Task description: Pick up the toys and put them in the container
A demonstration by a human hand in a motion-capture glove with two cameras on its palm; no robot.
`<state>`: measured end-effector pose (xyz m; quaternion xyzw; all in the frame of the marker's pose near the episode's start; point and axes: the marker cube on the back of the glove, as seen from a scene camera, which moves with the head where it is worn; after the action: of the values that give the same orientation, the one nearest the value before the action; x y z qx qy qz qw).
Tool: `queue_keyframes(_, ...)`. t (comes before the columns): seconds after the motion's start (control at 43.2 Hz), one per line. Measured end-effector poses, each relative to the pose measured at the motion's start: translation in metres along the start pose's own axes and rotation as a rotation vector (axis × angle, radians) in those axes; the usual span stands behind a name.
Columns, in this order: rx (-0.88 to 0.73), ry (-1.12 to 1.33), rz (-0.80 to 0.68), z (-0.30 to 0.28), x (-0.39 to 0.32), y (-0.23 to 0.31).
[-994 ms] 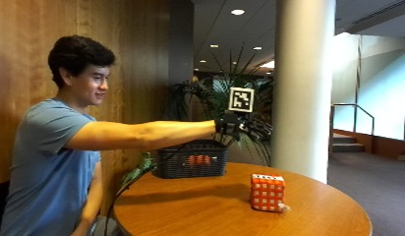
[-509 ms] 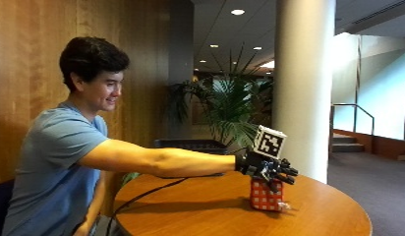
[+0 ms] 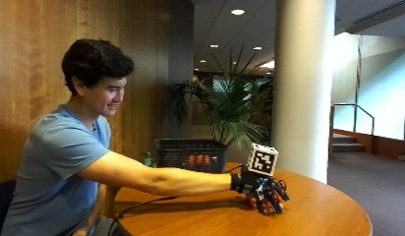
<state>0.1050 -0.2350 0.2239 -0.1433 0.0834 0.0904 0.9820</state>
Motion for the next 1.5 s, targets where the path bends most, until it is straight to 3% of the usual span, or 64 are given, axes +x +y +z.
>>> queue_keyframes(0.069,0.054,0.075,0.047,0.004,0.008,-0.002)
queue_keyframes(0.162,0.131,-0.078,-0.062,0.003,-0.004,0.000)
queue_keyframes(0.393,0.291,-0.157,-0.035,0.009,-0.018,-0.003)
queue_keyframes(0.555,0.290,-0.054,0.003,0.010,-0.004,-0.004)
queue_keyframes(0.717,0.267,-0.246,-0.020,-0.004,-0.009,0.009)
queue_keyframes(0.879,0.328,-0.254,0.011,-0.063,0.023,0.033)
queue_keyframes(1.017,0.397,-0.291,-0.049,-0.125,0.065,0.064)
queue_keyframes(1.11,0.448,-0.246,0.010,-0.164,0.044,0.087)
queue_keyframes(1.249,0.496,-0.271,-0.014,-0.224,0.009,0.140)
queue_keyframes(1.503,0.564,-0.146,-0.248,-0.282,-0.039,0.236)
